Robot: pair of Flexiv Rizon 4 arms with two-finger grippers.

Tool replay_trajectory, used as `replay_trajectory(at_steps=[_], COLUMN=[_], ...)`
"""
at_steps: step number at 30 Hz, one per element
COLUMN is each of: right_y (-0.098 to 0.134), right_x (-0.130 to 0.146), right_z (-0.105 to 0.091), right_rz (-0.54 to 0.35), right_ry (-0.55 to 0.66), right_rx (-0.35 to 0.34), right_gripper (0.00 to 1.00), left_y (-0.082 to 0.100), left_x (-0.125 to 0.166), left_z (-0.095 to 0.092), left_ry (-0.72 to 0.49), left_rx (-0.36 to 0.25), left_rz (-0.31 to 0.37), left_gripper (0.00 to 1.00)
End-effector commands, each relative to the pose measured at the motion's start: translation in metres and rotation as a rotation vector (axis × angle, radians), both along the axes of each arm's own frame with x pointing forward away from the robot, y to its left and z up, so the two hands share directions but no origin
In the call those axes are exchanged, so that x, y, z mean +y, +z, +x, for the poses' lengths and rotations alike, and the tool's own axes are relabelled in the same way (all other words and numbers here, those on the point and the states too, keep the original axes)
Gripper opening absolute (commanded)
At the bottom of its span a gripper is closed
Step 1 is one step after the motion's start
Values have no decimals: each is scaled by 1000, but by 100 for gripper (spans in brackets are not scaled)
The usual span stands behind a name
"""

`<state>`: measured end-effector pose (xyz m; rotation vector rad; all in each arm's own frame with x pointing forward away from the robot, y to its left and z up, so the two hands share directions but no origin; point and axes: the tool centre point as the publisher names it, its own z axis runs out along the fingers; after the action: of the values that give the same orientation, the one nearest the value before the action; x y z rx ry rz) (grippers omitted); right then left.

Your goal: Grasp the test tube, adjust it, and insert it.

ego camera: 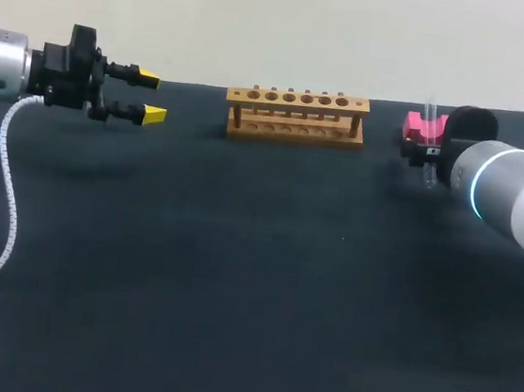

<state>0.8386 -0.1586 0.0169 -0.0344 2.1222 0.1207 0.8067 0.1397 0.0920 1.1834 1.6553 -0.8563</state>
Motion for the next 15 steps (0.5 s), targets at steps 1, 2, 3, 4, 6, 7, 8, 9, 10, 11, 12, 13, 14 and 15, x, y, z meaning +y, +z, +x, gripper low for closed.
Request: replay_trajectory(at_steps=[1, 2, 3, 4, 6, 7, 8, 9, 10, 11, 12, 13, 14, 15], right_y=[-8, -9, -10, -10, -12, -13, -14, -15, -15, -16, -16, -16, -16, -17], right_x=[-3, -3, -3, -3, -3, -3, -3, -3, -3, -4, -4, -4, -4, -4], right_z=[4, 5, 6, 7, 8, 9, 10, 10, 11, 11, 12, 12, 13, 14], right_rz=[166, 165, 165, 165, 161, 159, 158, 159, 158, 158, 158, 157, 157, 157], right_ry=[221, 225, 227, 229, 239, 242, 243, 244, 246, 247, 248, 250, 253, 253], right_rx=[-212, -210, -208, -206, -200, -197, -195, -192, -190, -189, -187, -187, -186, -185], right_gripper=[100, 100, 100, 100, 100, 100, 100, 100, 100, 97, 85, 77, 71, 70], left_y=[-1, -1, -1, -1, -1, -1, -1, -1, -1, -1, -1, -1, -1, -1], left_x=[0, 0, 0, 0, 0, 0, 0, 0, 0, 0, 0, 0, 0, 0], left_z=[-1, -1, -1, -1, -1, -1, -1, -1, -1, -1, -1, -1, -1, -1], left_ry=[1, 1, 1, 1, 1, 1, 1, 1, 1, 1, 1, 1, 1, 1], left_rx=[-5, -5, -5, -5, -5, -5, -5, -5, -5, -5, -5, -5, -5, -5], left_rz=[-3, -3, -3, -3, -3, -3, -3, -3, -3, -3, -3, -3, -3, -3], left_gripper=[100, 100, 100, 100, 100, 100, 100, 100, 100, 100, 100, 100, 100, 100])
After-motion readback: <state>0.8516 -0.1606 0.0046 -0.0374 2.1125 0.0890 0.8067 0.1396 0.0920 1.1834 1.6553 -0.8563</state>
